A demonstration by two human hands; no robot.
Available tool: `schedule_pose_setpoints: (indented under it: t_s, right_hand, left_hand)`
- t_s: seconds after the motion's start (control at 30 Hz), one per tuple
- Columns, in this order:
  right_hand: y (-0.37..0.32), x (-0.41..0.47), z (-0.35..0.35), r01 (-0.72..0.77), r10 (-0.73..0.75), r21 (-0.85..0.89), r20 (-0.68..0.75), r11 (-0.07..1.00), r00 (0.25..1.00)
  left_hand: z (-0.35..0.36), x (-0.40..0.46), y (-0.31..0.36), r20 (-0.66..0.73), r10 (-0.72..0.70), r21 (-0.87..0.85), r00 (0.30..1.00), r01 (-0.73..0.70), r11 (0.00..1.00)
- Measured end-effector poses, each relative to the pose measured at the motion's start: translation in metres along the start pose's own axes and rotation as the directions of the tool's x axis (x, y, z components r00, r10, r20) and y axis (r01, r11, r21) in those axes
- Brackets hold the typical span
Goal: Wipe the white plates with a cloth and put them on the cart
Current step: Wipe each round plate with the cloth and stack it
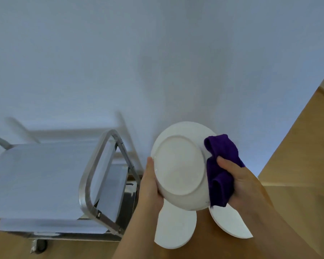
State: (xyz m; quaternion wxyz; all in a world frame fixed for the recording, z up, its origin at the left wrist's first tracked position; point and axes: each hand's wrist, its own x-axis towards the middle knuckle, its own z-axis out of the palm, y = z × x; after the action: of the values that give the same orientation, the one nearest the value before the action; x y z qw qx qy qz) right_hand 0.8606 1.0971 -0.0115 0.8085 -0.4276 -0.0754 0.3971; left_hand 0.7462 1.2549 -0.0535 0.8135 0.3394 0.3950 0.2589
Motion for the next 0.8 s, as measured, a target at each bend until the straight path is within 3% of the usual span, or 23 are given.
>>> schedule_pose_setpoints:
  t_s: [0.07, 0.2, 0.33, 0.53, 0.63, 0.73, 0.8]
  right_hand:
    - [0.001, 0.001, -0.005, -0.005, 0.005, 0.016, 0.007, 1.0, 1.0]
    - [0.003, 0.004, -0.018, 0.021, -0.021, -0.001, -0.023, 1.0, 1.0]
    - [0.003, 0.011, -0.024, 0.136, -0.165, -0.175, -0.16, 0.975, 0.973]
    - [-0.018, 0.027, 0.001, 0.28, -0.319, -0.324, -0.073, 0.904, 0.945]
    - [-0.032, 0.036, 0.016, 0.416, -0.47, -0.533, 0.039, 0.737, 0.882]
    - [-0.04, 0.041, 0.03, 0.532, -0.583, -0.725, 0.221, 0.438, 0.782]
    - [-0.04, 0.043, 0.041, 0.516, -0.592, -0.825, 0.302, 0.231, 0.747]
  left_hand:
    - [0.003, -0.001, 0.001, -0.066, -0.042, -0.033, 0.997, 0.039, 0.999]
    - [0.008, -0.004, 0.007, -0.228, 0.073, 0.172, 0.971, -0.034, 0.984]
    - [0.017, -0.018, 0.021, -0.212, 0.229, 0.309, 0.95, -0.157, 0.938]
    - [0.034, -0.041, 0.048, -0.05, 0.615, 0.491, 0.787, -0.517, 0.702]
    - [0.039, -0.048, 0.057, 0.069, 0.707, 0.583, 0.704, -0.604, 0.543]
    - [0.041, -0.052, 0.056, 0.198, 0.726, 0.652, 0.659, -0.641, 0.404]
    - [0.043, -0.052, 0.052, 0.24, 0.71, 0.715, 0.663, -0.615, 0.333]
